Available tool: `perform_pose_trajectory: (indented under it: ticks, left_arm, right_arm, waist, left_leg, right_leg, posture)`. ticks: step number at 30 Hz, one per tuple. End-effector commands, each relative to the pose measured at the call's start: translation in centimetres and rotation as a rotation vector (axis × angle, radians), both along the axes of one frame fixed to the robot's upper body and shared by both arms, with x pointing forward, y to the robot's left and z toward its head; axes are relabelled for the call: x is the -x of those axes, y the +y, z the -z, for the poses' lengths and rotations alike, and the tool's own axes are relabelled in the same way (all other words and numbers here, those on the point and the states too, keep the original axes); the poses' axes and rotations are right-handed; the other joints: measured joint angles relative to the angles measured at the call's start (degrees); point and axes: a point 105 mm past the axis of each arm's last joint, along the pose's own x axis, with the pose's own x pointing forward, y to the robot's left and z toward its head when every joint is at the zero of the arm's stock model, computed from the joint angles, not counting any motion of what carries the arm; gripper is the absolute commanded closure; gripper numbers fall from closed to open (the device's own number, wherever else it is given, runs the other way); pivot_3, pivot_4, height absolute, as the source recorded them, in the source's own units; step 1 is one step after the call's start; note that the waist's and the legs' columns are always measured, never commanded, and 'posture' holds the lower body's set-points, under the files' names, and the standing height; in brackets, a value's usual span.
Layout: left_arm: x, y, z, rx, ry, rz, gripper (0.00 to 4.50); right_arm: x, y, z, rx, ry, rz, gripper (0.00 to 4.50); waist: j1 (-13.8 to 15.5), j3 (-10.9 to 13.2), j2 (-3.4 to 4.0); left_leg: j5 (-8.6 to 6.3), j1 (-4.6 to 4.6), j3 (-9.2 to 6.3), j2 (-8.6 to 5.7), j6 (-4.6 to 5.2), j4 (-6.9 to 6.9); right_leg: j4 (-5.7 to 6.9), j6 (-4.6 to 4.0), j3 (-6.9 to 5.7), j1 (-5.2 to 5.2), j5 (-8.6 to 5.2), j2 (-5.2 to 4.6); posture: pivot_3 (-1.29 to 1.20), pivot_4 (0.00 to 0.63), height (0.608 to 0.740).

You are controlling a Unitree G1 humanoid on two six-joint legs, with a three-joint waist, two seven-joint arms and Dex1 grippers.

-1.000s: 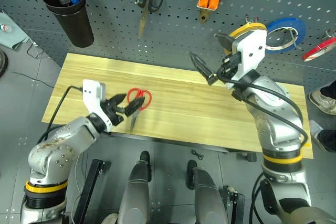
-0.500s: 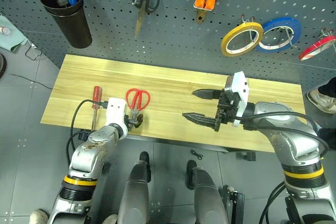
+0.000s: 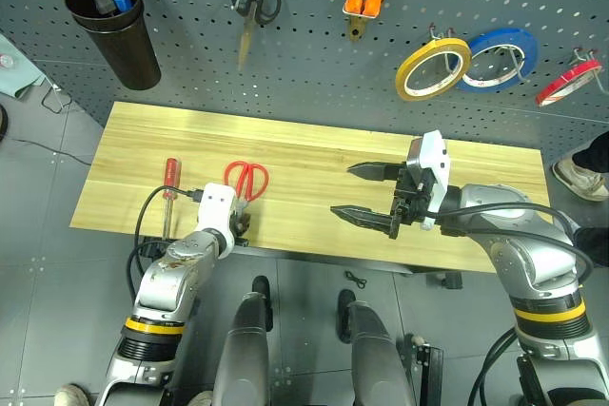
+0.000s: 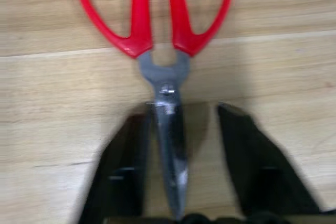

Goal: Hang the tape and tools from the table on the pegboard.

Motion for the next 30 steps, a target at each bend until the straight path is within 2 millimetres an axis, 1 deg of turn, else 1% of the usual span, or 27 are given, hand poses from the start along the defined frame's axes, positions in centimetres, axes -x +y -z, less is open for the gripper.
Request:
perform_pose_trajectory:
  ticks: [1, 5, 8, 9, 11, 13, 16, 17, 18, 19, 20, 21, 22, 23, 25, 26, 28, 30]
  left_arm:
    - [0.3, 0.3, 0.5, -0.008, 0.022, -0.017, 4.31]
    - [0.2, 0.6, 0.3, -0.019, 0.010, -0.025, 4.30]
    - [0.3, -0.2, -1.6, -0.025, -0.078, 0.026, 4.30]
    - [0.3, -0.3, -1.9, -0.031, -0.096, 0.039, 4.30]
    - [1.4, -0.9, -3.4, -0.047, -0.164, 0.102, 4.30]
    - [2.1, -1.2, -4.4, -0.051, -0.206, 0.132, 4.30]
    - [3.6, -1.8, -7.0, -0.062, -0.336, 0.174, 4.30]
    - [4.6, -2.6, -9.2, -0.077, -0.440, 0.214, 4.30]
    - [5.4, -3.1, -10.6, -0.086, -0.509, 0.242, 4.30]
    - [6.1, -3.7, -11.9, -0.077, -0.564, 0.261, 4.30]
    - [6.5, -4.0, -12.5, -0.070, -0.593, 0.271, 4.30]
    - [6.8, -4.2, -13.6, -0.069, -0.639, 0.262, 4.30]
    - [7.1, -4.3, -14.5, -0.069, -0.676, 0.256, 4.30]
    - [7.2, -4.3, -15.0, -0.072, -0.697, 0.251, 4.30]
    - [7.3, -4.4, -17.8, -0.113, -0.815, 0.231, 4.30]
    - [7.3, -4.5, -19.0, -0.133, -0.867, 0.221, 4.30]
    - [7.1, -4.4, -20.6, -0.158, -0.930, 0.197, 4.30]
    - [6.8, -4.1, -21.9, -0.182, -0.985, 0.167, 4.30]
  right_arm:
    - [0.5, -0.2, -0.7, -0.001, -0.039, -0.005, 0.00]
    - [0.4, -0.1, -0.6, -0.002, -0.044, -0.002, 0.00]
    - [0.5, -0.3, -0.7, -0.004, -0.059, 0.006, 0.00]
    - [0.5, -0.3, -0.6, -0.004, -0.062, 0.009, 0.00]
    - [1.3, -0.2, -1.7, -0.042, -0.082, 0.013, 0.00]
    - [1.8, 0.0, -2.3, -0.068, -0.094, 0.012, 0.00]
    - [2.7, 0.6, -5.3, -0.180, -0.156, 0.007, 0.00]
    - [3.2, 0.8, -6.8, -0.228, -0.187, 0.004, 0.00]
    - [3.5, 1.0, -7.8, -0.255, -0.203, 0.002, 0.00]
    - [3.7, 1.1, -8.8, -0.282, -0.221, 0.002, 0.00]
    - [3.8, 1.2, -9.3, -0.297, -0.228, 0.003, 0.00]
    - [3.9, 1.3, -10.2, -0.319, -0.249, 0.002, 0.00]
    - [4.0, 1.4, -10.9, -0.336, -0.269, 0.001, 0.00]
    - [4.0, 1.4, -11.3, -0.346, -0.280, 0.001, 0.00]
    - [4.1, 1.8, -13.2, -0.392, -0.320, -0.008, 0.00]
    - [4.1, 2.0, -13.9, -0.410, -0.333, -0.017, 0.00]
    - [4.2, 2.2, -14.5, -0.429, -0.348, -0.034, 0.00]
    - [4.2, 2.4, -15.0, -0.446, -0.366, -0.046, 0.00]
  waist:
    - [-0.12, 0.00, 0.00]
    - [-0.49, 0.00, 0.00]
    - [-0.75, 0.00, 0.00]
    - [-0.79, 0.00, 0.00]
    - [-0.81, 0.00, 0.00]
    - [-0.80, 0.00, 0.00]
    - [-0.86, -0.01, 0.00]
    - [-0.91, -0.01, 0.00]
    - [-0.90, -0.02, 0.00]
    - [-0.85, -0.02, -0.01]
    - [-0.83, -0.02, -0.01]
    - [-0.70, -0.05, -0.02]
    - [-0.55, -0.08, -0.04]
    - [-0.45, -0.08, -0.05]
    - [-0.27, -0.13, -0.07]
    - [-0.23, -0.13, -0.07]
    - [-0.05, -0.23, -0.09]
    - [0.13, -0.81, -0.23]
  left_leg:
    - [0.00, 0.00, 0.00, 0.00, 0.00, 0.00]
    - [0.00, 0.01, 0.00, 0.00, 0.00, -0.03]
    - [-0.01, 0.01, 0.00, 0.00, -0.01, -0.06]
    - [-0.01, 0.00, 0.00, 0.00, -0.01, -0.06]
    - [-0.01, -0.04, 0.00, 0.00, -0.01, -0.09]
    - [-0.01, -0.17, -0.01, -0.01, -0.01, -0.12]
    - [-0.01, -0.19, -0.02, 0.01, -0.02, -0.13]
    - [-0.01, -0.19, -0.01, 0.00, -0.02, -0.15]
    - [-0.01, -0.20, -0.01, 0.01, -0.02, -0.15]
    - [-0.01, -0.31, -0.01, 0.01, -0.03, -0.15]
    - [-0.01, -0.36, -0.01, 0.01, -0.03, -0.15]
    - [-0.02, -0.37, 0.00, 0.01, -0.04, -0.16]
    - [-0.02, -0.37, 0.00, 0.00, -0.04, -0.16]
    - [-0.02, -0.37, 0.01, 0.00, -0.04, -0.15]
    - [-0.01, -0.39, 0.01, -0.03, -0.03, -0.14]
    - [-0.01, -0.41, 0.00, -0.03, -0.03, -0.12]
    - [0.02, -0.54, -0.01, -0.04, -0.01, -0.10]
    - [0.04, -0.54, -0.01, -0.04, 0.00, -0.06]
  right_leg:
    - [0.00, 0.00, 0.00, 0.00, 0.00, 0.00]
    - [-0.01, -0.01, -0.01, 0.00, -0.01, 0.00]
    - [-0.01, -0.01, -0.01, 0.00, -0.01, 0.00]
    - [-0.03, -0.01, -0.01, -0.01, -0.01, 0.00]
    - [-0.07, -0.01, -0.02, -0.03, -0.01, 0.00]
    - [-0.09, -0.02, -0.02, -0.18, 0.00, -0.01]
    - [-0.09, 0.00, -0.05, -0.20, 0.00, 0.02]
    - [-0.09, 0.00, -0.04, -0.20, 0.01, 0.01]
    - [-0.09, 0.01, -0.04, -0.23, 0.01, 0.02]
    - [-0.09, 0.01, -0.04, -0.36, 0.05, 0.02]
    - [-0.07, 0.01, -0.05, -0.42, 0.07, 0.03]
    - [-0.07, 0.00, -0.04, -0.44, 0.09, 0.03]
    - [-0.08, 0.00, -0.04, -0.42, 0.09, 0.03]
    - [-0.09, 0.00, -0.04, -0.40, 0.09, 0.03]
    - [-0.13, 0.09, -0.04, -0.39, 0.16, 0.03]
    - [-0.12, 0.28, -0.03, -0.40, 0.27, 0.03]
    - [-0.11, 0.44, -0.04, -0.52, 0.43, 0.06]
    - [-0.12, 0.47, -0.04, -0.50, 0.45, 0.07]
  posture:
    - [-0.01, 0.522, 0.740]
    - [-0.01, 0.512, 0.740]
    - [0.00, 0.498, 0.740]
    - [0.00, 0.490, 0.740]
    - [0.00, 0.475, 0.740]
    - [0.01, 0.463, 0.740]
    - [0.03, 0.441, 0.740]
    - [0.03, 0.435, 0.740]
    - [0.03, 0.432, 0.740]
    - [0.04, 0.426, 0.740]
    - [0.04, 0.422, 0.740]
    - [0.04, 0.419, 0.740]
    - [0.05, 0.414, 0.740]
    - [0.06, 0.405, 0.740]
    - [0.06, 0.390, 0.740]
    - [0.07, 0.383, 0.740]
    - [0.07, 0.374, 0.740]
    - [0.07, 0.367, 0.740]
